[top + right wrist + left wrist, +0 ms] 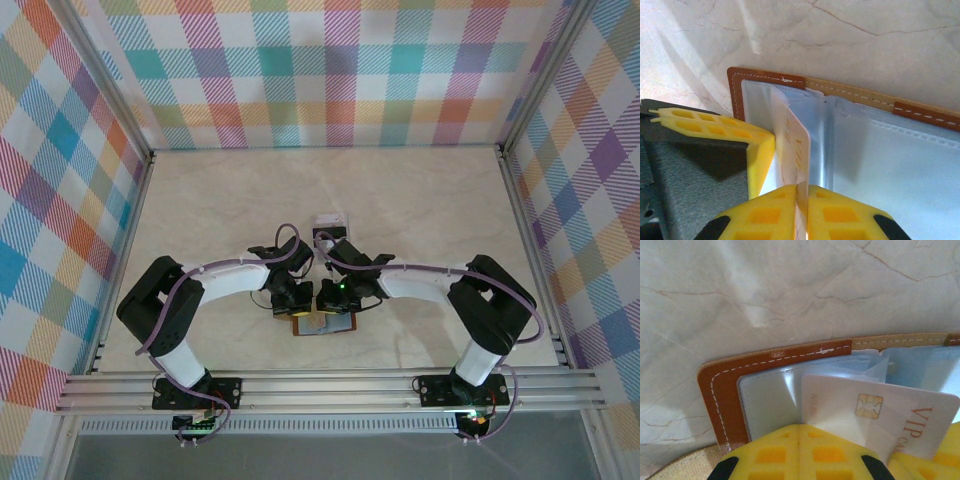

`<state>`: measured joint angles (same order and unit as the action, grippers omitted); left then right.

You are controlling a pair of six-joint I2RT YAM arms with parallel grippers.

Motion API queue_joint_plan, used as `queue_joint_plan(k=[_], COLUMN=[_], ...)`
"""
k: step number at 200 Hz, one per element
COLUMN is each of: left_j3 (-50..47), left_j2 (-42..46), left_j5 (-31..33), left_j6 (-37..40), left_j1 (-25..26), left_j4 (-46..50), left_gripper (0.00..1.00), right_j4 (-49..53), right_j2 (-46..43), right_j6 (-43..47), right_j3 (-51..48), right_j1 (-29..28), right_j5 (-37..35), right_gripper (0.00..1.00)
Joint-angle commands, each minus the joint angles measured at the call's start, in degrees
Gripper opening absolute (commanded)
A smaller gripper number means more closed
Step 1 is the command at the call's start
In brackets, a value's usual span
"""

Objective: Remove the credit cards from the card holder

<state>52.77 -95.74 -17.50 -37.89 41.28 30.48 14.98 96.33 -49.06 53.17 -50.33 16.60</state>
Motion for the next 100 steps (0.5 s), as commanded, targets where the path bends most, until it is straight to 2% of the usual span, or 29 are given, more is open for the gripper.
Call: queue_joint_plan(k=[1, 51, 100], left_j3=[-0.88, -0.22, -0.16], left_j2=[-1.14, -0.80, -0.67], left_j5=[3.17, 3.52, 4.31], left_j6=[0.77, 1.25, 1.48], left_j1=[0.56, 0.56, 0.56], left_j4=[3.67, 3.97, 4.45], left_gripper=[0.03, 0.04, 0.04], right_j4=[-2.12, -0.33, 7.11], right_j2=[-1.25, -0.71, -1.80], right_j6=[0.27, 1.49, 5.46], right_j3=[-0.61, -0.52, 0.02], right_j1=[-0.21, 0.03, 0.74], right_j5=[0.93, -1.48, -6.49], right_gripper=[0.12, 0.07, 0.04])
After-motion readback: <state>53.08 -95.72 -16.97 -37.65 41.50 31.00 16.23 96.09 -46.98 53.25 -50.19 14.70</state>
